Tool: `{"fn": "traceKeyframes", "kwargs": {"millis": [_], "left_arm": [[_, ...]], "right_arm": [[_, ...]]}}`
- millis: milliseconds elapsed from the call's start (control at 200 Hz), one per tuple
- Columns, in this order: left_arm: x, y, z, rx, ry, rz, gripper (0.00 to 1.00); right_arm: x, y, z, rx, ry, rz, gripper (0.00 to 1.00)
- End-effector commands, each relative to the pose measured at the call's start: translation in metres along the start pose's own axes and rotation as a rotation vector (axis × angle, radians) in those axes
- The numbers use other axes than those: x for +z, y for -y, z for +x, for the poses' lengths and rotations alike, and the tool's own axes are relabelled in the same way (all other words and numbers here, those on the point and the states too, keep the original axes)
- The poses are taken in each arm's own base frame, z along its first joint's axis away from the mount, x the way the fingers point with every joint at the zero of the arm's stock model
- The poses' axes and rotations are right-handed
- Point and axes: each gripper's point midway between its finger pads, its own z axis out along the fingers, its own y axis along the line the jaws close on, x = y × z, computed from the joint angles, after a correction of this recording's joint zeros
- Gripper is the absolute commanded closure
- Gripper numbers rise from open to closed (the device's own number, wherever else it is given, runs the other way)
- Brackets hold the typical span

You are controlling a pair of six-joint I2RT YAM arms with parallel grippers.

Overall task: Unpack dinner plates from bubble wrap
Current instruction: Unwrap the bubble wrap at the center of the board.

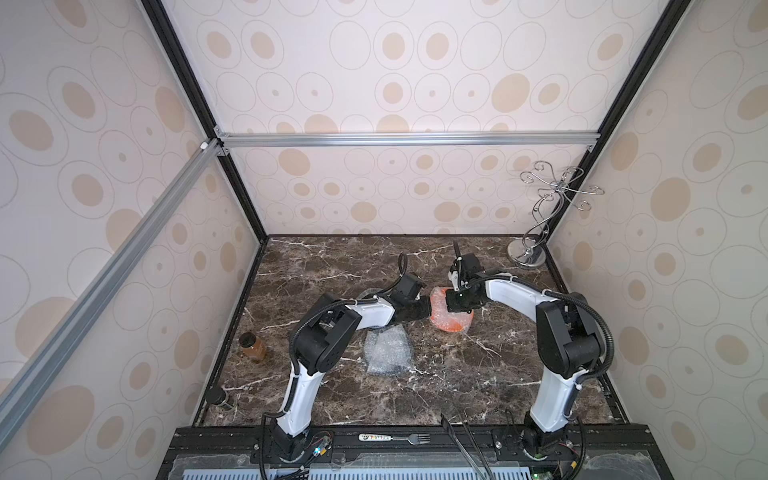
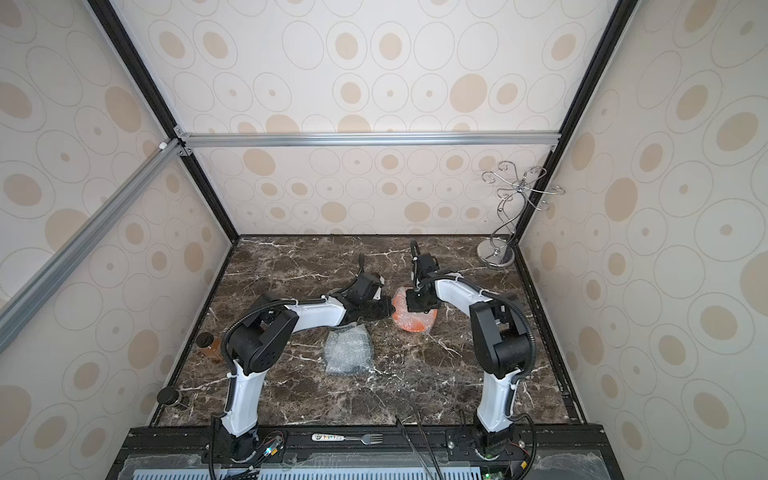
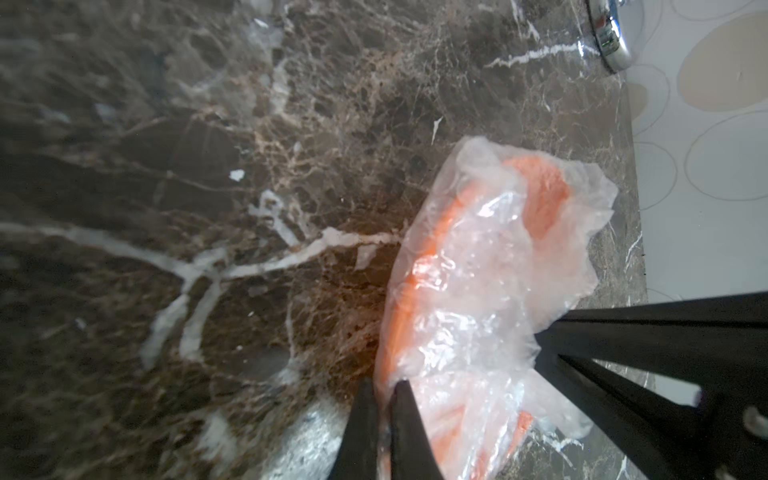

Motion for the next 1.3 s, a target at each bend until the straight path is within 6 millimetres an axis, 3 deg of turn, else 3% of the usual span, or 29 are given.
{"fn": "traceKeyframes", "kwargs": {"millis": [0, 330, 705, 920, 945, 1296], "left_arm": [[-0.005, 0.002, -0.003, 0.005, 0.011, -0.028, 1.0], [-0.008, -0.017, 0.001, -0.047, -0.001, -0.083, 1.0], [-0.014, -0.029, -0.003, -0.079, 0.013, -0.119, 1.0], [-0.017, -0.03, -0.004, -0.096, 0.029, -0.102, 1.0], [-0.018, -0.031, -0.004, -0.099, 0.031, -0.102, 1.0], [-0.023, -0.031, -0.007, -0.112, 0.049, -0.088, 1.0]], "right_arm": [[-0.018, -0.01, -0.007, 0.002, 0.038, -0.038, 1.0], [-0.041, -0.026, -0.01, 0.008, 0.052, -0.133, 1.0], [-0.058, -0.011, -0.009, 0.073, 0.073, -0.179, 1.0], [-0.068, -0.015, -0.006, 0.078, 0.082, -0.2, 1.0], [-0.069, -0.005, -0.008, 0.103, 0.09, -0.193, 1.0], [-0.085, 0.024, -0.001, 0.179, 0.123, -0.194, 1.0]]}}
